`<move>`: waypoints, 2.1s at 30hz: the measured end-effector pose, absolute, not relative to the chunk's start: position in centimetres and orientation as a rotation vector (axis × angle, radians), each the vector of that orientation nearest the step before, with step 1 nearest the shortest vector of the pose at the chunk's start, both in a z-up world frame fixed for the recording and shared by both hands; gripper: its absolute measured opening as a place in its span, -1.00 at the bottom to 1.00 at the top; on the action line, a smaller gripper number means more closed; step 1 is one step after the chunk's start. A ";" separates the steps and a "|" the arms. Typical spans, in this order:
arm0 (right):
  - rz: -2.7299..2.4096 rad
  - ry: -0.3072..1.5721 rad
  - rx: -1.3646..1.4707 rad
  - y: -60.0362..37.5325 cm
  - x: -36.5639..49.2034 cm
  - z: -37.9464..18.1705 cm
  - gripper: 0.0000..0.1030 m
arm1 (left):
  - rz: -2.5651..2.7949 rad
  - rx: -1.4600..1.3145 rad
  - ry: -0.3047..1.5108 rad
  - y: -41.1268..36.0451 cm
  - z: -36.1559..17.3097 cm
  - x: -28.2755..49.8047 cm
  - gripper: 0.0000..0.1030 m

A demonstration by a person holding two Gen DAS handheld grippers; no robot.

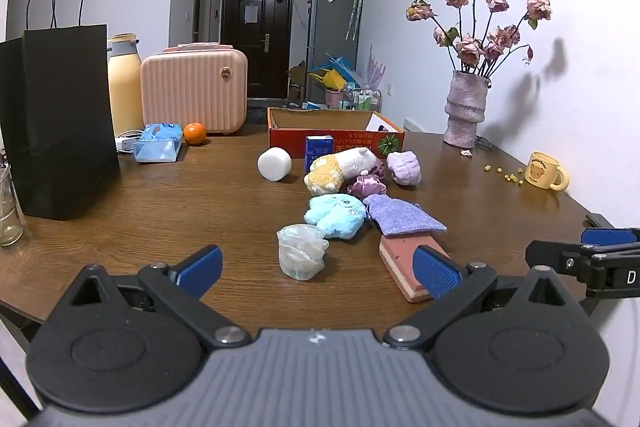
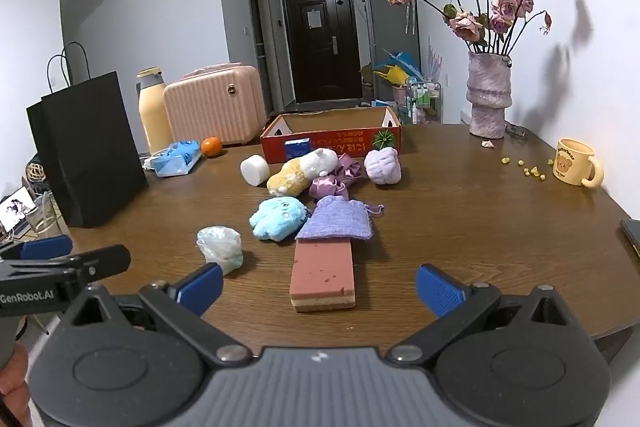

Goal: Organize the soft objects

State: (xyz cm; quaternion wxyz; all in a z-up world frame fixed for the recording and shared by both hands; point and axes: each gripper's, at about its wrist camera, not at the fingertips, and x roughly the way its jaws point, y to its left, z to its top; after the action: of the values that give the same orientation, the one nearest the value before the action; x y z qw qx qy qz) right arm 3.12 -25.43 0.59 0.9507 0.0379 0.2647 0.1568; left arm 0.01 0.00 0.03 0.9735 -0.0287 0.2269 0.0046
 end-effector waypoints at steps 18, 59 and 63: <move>0.320 0.547 0.061 -25.2 3.2 0.6 1.00 | 0.010 -0.059 0.459 0.0 0.0 0.0 1.00; 0.317 0.542 0.056 -25.4 3.2 0.7 1.00 | 0.009 -0.058 0.459 0.0 0.0 0.0 1.00; 0.317 0.543 0.056 -25.3 3.2 0.6 1.00 | 0.009 -0.059 0.460 0.0 0.0 0.0 1.00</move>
State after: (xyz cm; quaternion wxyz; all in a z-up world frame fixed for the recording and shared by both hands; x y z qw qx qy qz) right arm 3.21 -25.33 0.64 0.9506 0.0277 0.2670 0.1561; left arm 0.01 0.01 0.04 0.9732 -0.0292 0.2280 0.0044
